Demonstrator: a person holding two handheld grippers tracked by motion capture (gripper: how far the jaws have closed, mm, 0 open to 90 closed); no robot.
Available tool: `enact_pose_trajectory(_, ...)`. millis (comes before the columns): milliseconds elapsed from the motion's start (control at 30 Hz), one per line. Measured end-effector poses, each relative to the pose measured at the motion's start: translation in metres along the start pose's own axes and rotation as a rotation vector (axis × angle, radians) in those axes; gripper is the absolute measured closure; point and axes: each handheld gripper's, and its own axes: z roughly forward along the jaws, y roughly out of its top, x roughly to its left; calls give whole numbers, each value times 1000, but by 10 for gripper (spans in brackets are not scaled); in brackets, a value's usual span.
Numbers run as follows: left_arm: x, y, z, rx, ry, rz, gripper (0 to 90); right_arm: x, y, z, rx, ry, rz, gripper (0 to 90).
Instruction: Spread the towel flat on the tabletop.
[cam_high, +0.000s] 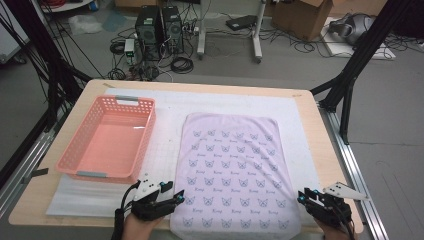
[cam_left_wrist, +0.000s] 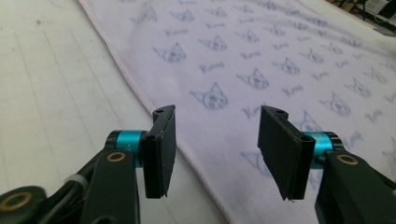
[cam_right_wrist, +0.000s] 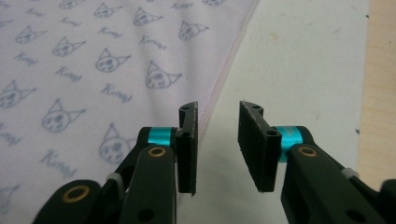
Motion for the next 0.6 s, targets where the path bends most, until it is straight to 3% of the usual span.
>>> enact_pose_trajectory(133, 7, 9, 6, -24, -1, -16, 454, -1, 4, 13, 7, 0, 3, 704)
enact_pose_trajectory(267, 10, 11, 12, -12, -9, -17, 448, 2, 9, 30, 34, 15, -1, 692)
enact_pose_trajectory(300, 11, 11, 13, -6, -13, -12, 449, 2, 10, 33, 46, 12, -10, 712)
enact_pose_trajectory(367, 12, 14, 17, -3, -20, -12, 449, 1, 13, 34, 60, 20, -14, 873)
enact_pose_trajectory(433, 14, 18, 20, 0, -22, -9, 448, -1, 15, 30, 93, 1, -36, 884)
enact_pose_trajectory(533, 17, 23, 25, 2, -33, -1, 449, -5, 13, 22, 116, -1, -41, 871)
enact_pose_trajectory(600, 18, 27, 29, -1, -37, -1, 446, -8, 12, 20, 95, -2, -34, 706)
